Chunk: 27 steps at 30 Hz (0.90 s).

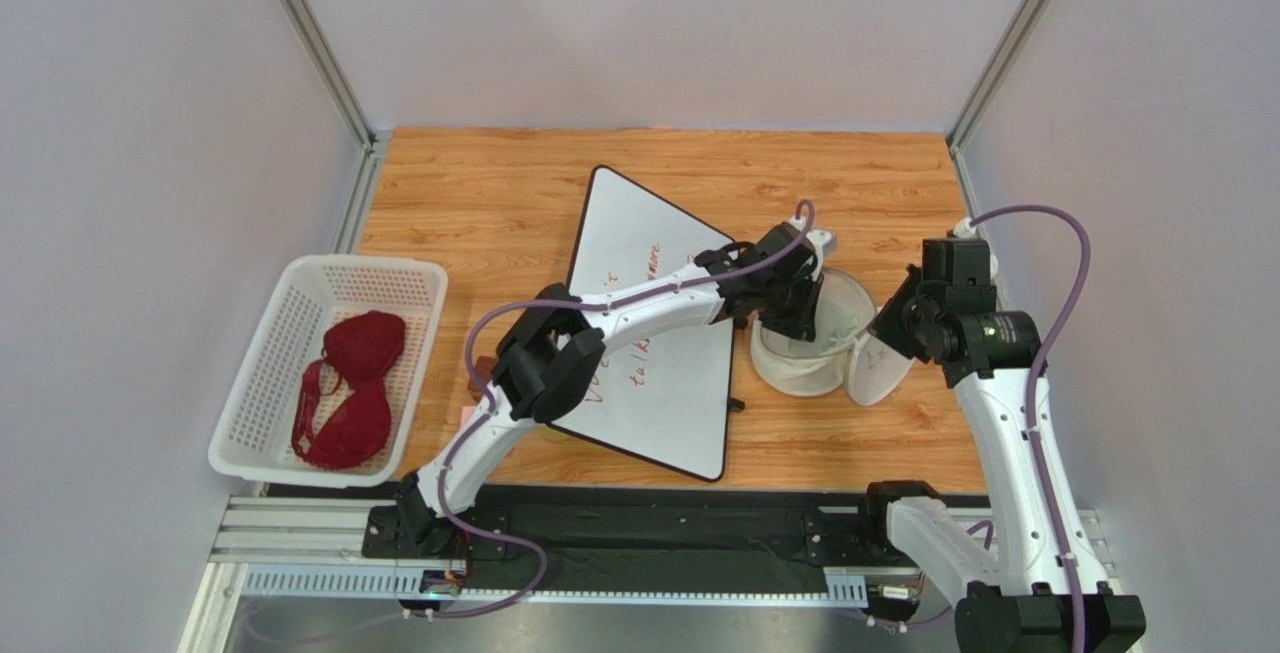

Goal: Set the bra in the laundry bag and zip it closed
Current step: Place the bra in the laundry bag.

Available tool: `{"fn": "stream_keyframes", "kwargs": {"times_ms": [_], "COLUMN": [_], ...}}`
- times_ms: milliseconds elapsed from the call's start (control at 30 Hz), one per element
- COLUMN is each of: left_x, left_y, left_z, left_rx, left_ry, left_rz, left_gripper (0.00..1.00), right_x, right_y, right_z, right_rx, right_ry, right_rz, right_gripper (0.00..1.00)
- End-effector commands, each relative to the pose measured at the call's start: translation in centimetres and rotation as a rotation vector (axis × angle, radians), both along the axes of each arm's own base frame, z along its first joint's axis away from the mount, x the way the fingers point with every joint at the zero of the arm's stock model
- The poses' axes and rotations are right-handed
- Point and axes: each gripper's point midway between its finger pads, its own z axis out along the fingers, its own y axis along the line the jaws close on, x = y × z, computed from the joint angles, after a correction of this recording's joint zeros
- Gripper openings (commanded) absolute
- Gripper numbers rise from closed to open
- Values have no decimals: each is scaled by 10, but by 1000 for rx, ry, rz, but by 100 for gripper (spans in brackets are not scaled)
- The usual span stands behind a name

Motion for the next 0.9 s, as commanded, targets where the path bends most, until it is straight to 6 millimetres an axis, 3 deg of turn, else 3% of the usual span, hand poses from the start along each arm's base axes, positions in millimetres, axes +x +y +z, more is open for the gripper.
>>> {"fn": "stream_keyframes", "kwargs": {"times_ms": [0, 67, 233, 367, 400, 467, 500, 567, 667, 700, 767, 800, 833, 867], "left_x": [-4, -6, -12, -13, -14, -12, -13, -9, 2, 5, 14, 15, 17, 12], "left_y": [-3, -8, -32, -44, -43, -49, -47, -41, -25, -19, -2, 5, 12, 23], "left_z": [92, 94, 77, 52, 27, 20, 1, -10, 0, 25, 45, 77, 93, 122], "left_rx": [-158, -186, -242, -237, -192, -181, -141, -103, -78, -92, -63, -87, -92, -109], "left_ry": [-72, -61, -22, -16, 17, 28, 47, 26, -2, -41, -86, -137, -157, -176], "left_rz": [-40, -54, -92, -76, -72, -80, -82, -74, -50, -51, -28, -31, -26, -23], "left_gripper": [22, 23, 21, 22, 21, 21, 21, 21, 23, 25, 30, 35, 37, 39], "right_x": [6, 5, 5, 5, 5, 5, 5, 6, 6, 5, 6, 4, 6, 5], "right_y": [1, 2, 5, 6, 6, 5, 5, 5, 3, 2, -1, -2, -4, -4], "right_z": [12, 13, 22, 26, 27, 26, 26, 24, 19, 12, 7, -2, -7, -12], "right_rx": [-25, -25, -11, -6, -4, -8, -2, 0, -11, -12, -24, -26, -31, -30], "right_ry": [-41, -40, -62, -70, -73, -71, -72, -73, -70, -57, -60, -40, -35, -28], "right_rz": [49, 61, 67, 69, 67, 62, 57, 58, 47, 44, 25, 18, 5, -3], "right_gripper": [0, 0, 0, 0, 0, 0, 0, 0, 0, 0, 0, 0, 0, 0]}}
